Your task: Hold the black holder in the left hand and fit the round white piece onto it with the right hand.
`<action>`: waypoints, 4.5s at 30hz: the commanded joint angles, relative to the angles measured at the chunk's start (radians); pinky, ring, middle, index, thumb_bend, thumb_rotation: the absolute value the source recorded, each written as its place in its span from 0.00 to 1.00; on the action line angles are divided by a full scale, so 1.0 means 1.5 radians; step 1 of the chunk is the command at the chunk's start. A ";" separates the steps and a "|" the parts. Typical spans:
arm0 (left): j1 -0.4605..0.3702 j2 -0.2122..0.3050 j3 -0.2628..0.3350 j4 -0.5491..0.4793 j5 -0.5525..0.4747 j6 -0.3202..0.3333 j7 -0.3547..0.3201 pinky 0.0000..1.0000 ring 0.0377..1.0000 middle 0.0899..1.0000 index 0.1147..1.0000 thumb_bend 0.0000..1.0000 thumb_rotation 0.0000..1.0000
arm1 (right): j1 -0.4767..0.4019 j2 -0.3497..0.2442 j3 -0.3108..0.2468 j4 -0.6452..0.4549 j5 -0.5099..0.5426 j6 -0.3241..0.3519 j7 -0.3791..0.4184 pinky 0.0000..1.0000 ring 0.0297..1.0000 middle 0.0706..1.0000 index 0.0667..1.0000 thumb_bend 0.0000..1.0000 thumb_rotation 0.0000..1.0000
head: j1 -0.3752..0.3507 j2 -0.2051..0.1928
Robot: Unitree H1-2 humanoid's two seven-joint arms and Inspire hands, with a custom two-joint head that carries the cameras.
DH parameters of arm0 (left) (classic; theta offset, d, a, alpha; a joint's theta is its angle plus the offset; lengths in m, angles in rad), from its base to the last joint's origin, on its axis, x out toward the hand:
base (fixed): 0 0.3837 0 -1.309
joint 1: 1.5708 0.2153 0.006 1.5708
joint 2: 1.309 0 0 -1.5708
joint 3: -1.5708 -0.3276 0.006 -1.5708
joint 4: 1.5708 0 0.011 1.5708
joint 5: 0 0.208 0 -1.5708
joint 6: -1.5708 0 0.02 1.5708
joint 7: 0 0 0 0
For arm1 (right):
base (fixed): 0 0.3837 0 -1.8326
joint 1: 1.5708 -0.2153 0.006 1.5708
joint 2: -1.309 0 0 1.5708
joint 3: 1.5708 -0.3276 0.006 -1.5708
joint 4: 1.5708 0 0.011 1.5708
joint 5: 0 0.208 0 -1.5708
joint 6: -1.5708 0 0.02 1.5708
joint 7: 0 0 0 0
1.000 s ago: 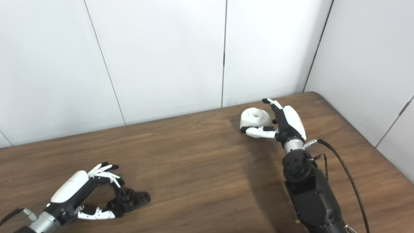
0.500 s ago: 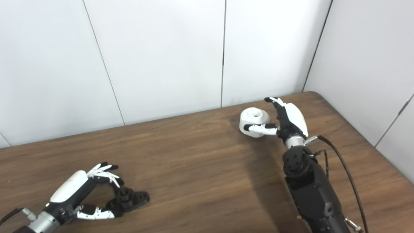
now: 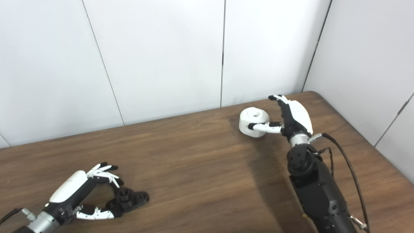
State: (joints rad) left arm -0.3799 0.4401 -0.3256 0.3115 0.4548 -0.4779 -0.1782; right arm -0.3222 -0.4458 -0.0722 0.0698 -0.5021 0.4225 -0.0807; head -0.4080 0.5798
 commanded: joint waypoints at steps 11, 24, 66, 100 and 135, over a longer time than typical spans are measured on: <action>-0.003 0.019 0.011 -0.018 0.000 0.007 -0.021 1.00 0.89 0.66 0.41 0.52 0.05 | -0.039 -0.029 0.008 0.034 -0.006 -0.029 -0.019 0.72 0.98 0.94 0.81 0.85 0.40 | 0.000 0.001; 0.002 0.019 0.015 -0.025 -0.006 0.007 -0.027 1.00 0.89 0.66 0.41 0.52 0.05 | -0.048 -0.036 0.027 0.057 -0.022 -0.024 -0.022 0.88 1.00 0.94 0.80 0.87 0.44 | 0.000 0.001; 0.019 0.016 0.035 -0.055 -0.007 0.018 -0.045 1.00 0.89 0.65 0.41 0.52 0.04 | -0.088 -0.018 0.065 0.201 -0.054 -0.145 -0.179 0.84 0.95 0.79 0.45 0.51 0.14 | 0.017 0.000; 0.016 0.008 0.034 -0.044 -0.001 0.025 -0.048 1.00 0.89 0.66 0.42 0.52 0.05 | -0.050 0.031 0.115 0.019 -0.034 -0.165 -0.071 1.00 0.99 0.79 0.45 0.52 0.16 | 0.036 0.005; 0.027 -0.015 0.000 -0.056 0.039 0.057 -0.035 1.00 0.91 0.67 0.42 0.52 0.05 | -0.044 0.152 0.225 -0.267 -0.023 0.016 0.246 1.00 0.97 0.77 0.45 0.52 0.15 | 0.157 0.034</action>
State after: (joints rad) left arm -0.3410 0.4142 -0.3075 0.2365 0.4749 -0.4070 -0.2113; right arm -0.3431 -0.2233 0.2674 -0.3069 -0.5367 0.4661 0.2927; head -0.1719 0.6305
